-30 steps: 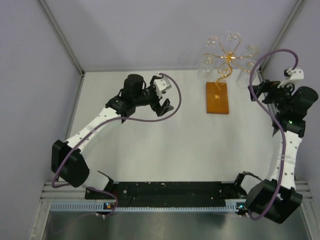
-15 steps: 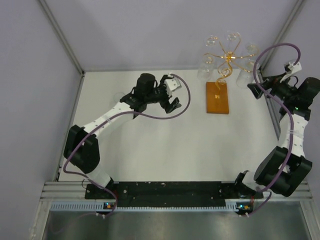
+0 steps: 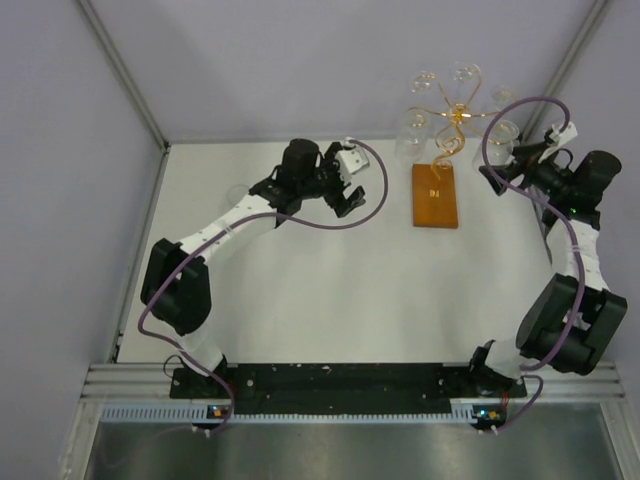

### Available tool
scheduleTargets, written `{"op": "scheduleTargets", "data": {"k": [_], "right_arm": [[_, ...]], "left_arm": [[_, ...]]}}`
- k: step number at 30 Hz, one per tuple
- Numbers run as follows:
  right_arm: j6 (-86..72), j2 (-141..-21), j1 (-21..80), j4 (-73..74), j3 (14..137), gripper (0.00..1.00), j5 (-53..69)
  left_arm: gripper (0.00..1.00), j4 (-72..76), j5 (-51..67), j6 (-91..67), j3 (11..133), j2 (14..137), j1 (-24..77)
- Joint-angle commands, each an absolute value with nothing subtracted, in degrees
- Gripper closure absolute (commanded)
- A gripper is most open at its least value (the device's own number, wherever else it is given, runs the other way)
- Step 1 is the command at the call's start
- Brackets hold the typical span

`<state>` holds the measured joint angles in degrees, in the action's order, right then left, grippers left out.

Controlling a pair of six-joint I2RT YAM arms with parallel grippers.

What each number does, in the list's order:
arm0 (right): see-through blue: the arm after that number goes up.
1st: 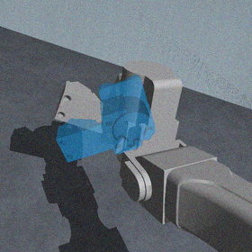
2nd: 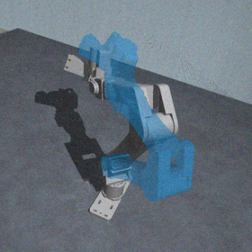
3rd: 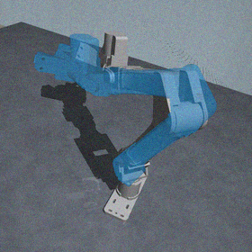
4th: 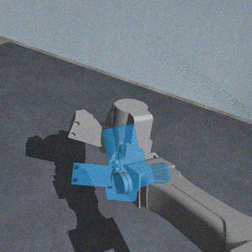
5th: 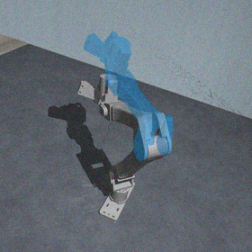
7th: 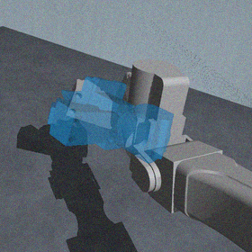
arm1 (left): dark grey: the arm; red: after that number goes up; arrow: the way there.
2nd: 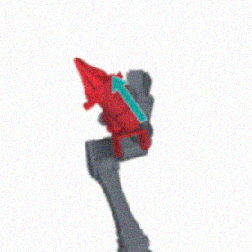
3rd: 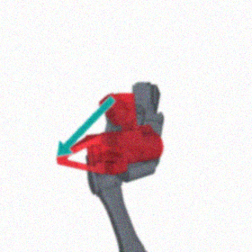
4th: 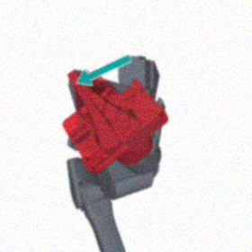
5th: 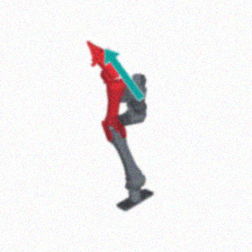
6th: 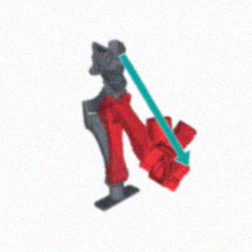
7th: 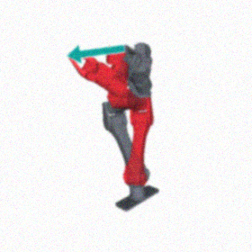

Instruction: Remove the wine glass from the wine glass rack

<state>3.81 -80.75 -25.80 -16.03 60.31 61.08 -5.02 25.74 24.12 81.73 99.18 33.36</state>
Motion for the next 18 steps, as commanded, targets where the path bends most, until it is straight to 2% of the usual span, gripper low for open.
{"op": "scheduleTargets", "data": {"k": [1,14,18], "right_arm": [[3.5,-83.0,-25.1,-24.9,59.2,0.01,59.7],[1.6,-86.7,-22.7,-33.1,58.4,0.02,59.9],[1.9,-86.7,-22.1,-33.8,58.1,0.11,60.1]], "left_arm": [[0.09,-4.8,24.4,24.1,84.6,99.1,33.9],[0.09,-7.7,22.1,25.0,85.1,99.3,34.6],[0.10,-8.0,21.6,25.2,85.2,99.6,34.7]]}}
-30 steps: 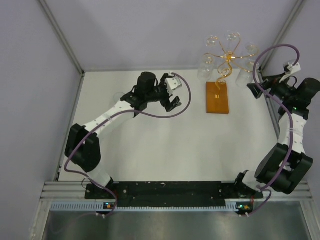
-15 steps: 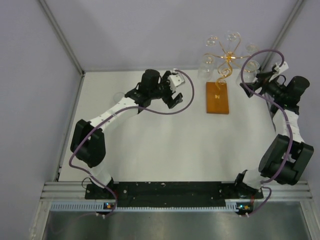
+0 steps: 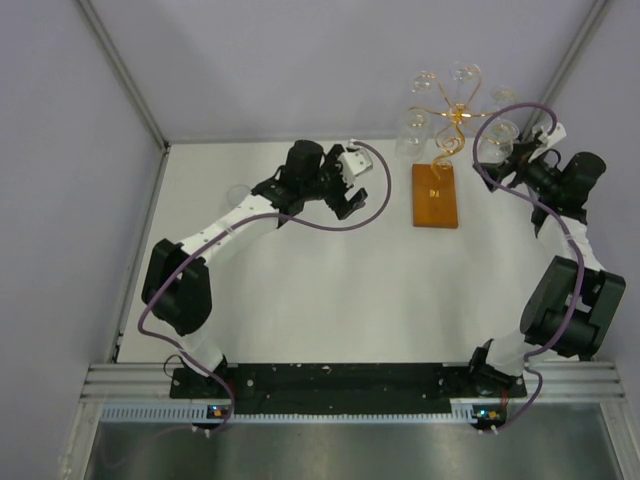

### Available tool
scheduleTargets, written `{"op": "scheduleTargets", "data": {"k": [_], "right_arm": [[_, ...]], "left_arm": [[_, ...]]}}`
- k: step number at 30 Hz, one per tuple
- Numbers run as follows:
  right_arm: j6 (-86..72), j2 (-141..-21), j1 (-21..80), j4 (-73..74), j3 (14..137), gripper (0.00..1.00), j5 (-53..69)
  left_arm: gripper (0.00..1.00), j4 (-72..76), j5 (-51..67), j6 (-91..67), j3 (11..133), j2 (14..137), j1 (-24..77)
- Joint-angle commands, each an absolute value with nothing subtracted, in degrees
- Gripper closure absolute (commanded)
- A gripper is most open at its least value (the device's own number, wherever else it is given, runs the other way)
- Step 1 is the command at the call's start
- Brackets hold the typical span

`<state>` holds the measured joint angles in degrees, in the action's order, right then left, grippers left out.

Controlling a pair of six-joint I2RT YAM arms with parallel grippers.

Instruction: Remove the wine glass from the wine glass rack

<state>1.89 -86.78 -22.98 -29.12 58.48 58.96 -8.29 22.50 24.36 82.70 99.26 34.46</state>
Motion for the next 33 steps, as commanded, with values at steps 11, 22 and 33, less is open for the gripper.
{"op": "scheduleTargets", "data": {"k": [11,22,33], "right_arm": [[5.4,-83.2,-22.2,-30.4,58.1,0.76,58.5],[0.6,-77.9,-22.1,-33.4,53.9,1.00,59.6],[6.8,-79.9,-20.6,-28.1,57.8,1.00,60.3]], "left_arm": [[0.10,-8.3,22.0,25.5,87.0,101.2,34.9],[0.10,-8.6,22.8,25.6,89.3,103.6,34.9],[0.10,-8.9,22.6,25.0,90.3,104.4,34.8]]}}
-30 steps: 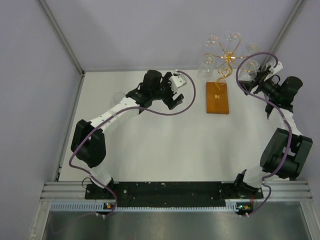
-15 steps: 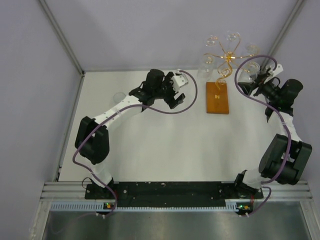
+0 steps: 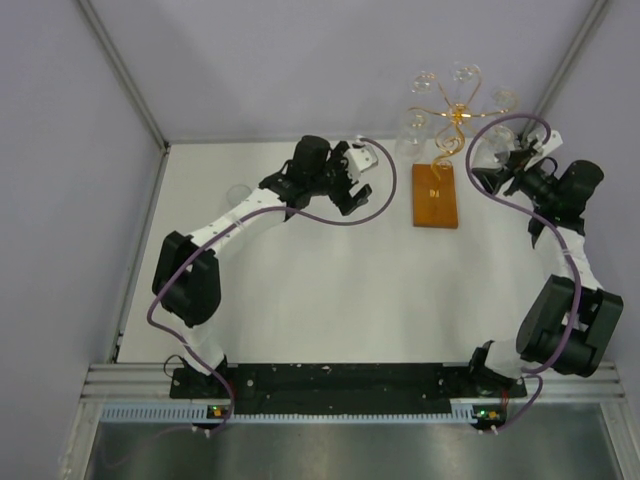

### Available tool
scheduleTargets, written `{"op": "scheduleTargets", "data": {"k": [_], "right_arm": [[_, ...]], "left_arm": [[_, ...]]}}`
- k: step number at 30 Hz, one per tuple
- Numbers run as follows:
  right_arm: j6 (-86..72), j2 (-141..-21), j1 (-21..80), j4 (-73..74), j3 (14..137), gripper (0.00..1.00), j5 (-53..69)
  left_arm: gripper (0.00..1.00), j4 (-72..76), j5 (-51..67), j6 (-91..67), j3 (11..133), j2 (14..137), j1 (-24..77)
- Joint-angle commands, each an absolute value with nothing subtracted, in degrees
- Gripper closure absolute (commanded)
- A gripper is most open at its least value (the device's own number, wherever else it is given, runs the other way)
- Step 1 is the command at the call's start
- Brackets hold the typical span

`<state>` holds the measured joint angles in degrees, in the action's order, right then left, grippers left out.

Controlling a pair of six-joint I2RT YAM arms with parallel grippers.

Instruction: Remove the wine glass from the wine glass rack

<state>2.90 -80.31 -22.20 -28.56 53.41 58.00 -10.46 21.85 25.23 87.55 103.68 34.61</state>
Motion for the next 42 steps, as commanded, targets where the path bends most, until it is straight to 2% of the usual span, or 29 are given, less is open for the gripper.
{"op": "scheduleTargets", "data": {"k": [1,15,27,33,42], "right_arm": [[7.3,-80.3,-20.4,-27.9,58.1,1.00,60.2],[7.7,-85.7,-16.7,-32.2,61.1,1.00,51.6],[1.9,-85.9,-15.7,-41.8,57.1,1.00,35.9],[1.2,-83.3,-15.8,-41.2,54.1,1.00,29.6],[-8.7,-78.3,-18.1,-34.1,50.7,1.00,21.6]], "left_arm": [[0.10,-8.9,22.6,25.0,90.3,104.4,34.9],[0.10,-9.2,21.4,24.4,88.7,103.5,34.9],[0.10,-9.3,21.0,24.7,88.5,103.4,35.1],[0.10,-8.9,21.1,24.6,88.0,103.1,35.2],[0.10,-4.1,20.0,23.0,82.5,99.8,35.3]]}}
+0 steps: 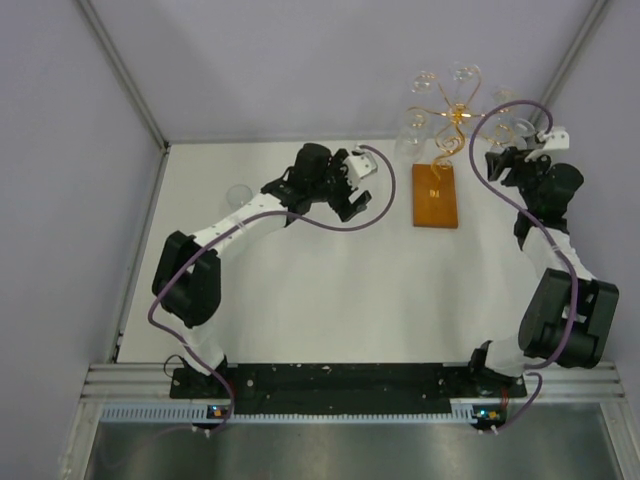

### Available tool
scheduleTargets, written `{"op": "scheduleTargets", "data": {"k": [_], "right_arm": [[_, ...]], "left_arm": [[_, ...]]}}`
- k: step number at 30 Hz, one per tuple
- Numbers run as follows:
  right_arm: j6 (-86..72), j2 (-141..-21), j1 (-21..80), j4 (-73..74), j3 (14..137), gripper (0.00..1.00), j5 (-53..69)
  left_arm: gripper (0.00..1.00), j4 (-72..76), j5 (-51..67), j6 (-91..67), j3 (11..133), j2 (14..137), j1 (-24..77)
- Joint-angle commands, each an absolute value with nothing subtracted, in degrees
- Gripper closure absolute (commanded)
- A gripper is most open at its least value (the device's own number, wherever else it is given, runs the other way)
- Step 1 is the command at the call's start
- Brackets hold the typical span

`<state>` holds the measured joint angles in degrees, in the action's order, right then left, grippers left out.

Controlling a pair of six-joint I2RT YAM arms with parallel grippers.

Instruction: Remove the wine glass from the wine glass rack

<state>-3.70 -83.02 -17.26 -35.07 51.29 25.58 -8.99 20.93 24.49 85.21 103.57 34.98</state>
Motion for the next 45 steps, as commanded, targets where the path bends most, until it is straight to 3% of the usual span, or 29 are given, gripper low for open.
{"op": "scheduleTargets", "data": {"k": [1,12,17,21,29,38,45], "right_arm": [[-10.4,-77.2,-18.3,-32.1,50.5,1.00,20.8],[-29.8,-60.3,-18.5,5.7,45.7,1.00,24.4],[-33.6,-58.9,-18.2,16.8,45.5,1.00,33.0],[-31.5,-58.0,-18.5,25.0,48.7,1.00,33.0],[-51.9,-60.6,-18.8,8.0,40.0,1.00,53.6],[-79.3,-66.2,-19.0,-32.1,25.8,1.00,66.7],[-79.5,-63.8,-19.0,-31.5,27.3,1.00,68.5]], "left_arm": [[0.11,-3.4,20.0,23.0,81.7,99.2,35.3],[0.14,7.9,23.2,27.0,64.6,85.7,36.6],[0.18,16.4,19.9,31.7,52.8,77.7,41.9],[0.24,20.2,15.5,30.1,51.7,76.5,48.4],[0.29,27.1,9.2,30.3,57.8,85.4,59.4],[0.31,28.7,4.5,36.0,68.1,96.2,63.0],[0.35,28.0,-1.3,40.4,69.4,99.9,63.1]]}}
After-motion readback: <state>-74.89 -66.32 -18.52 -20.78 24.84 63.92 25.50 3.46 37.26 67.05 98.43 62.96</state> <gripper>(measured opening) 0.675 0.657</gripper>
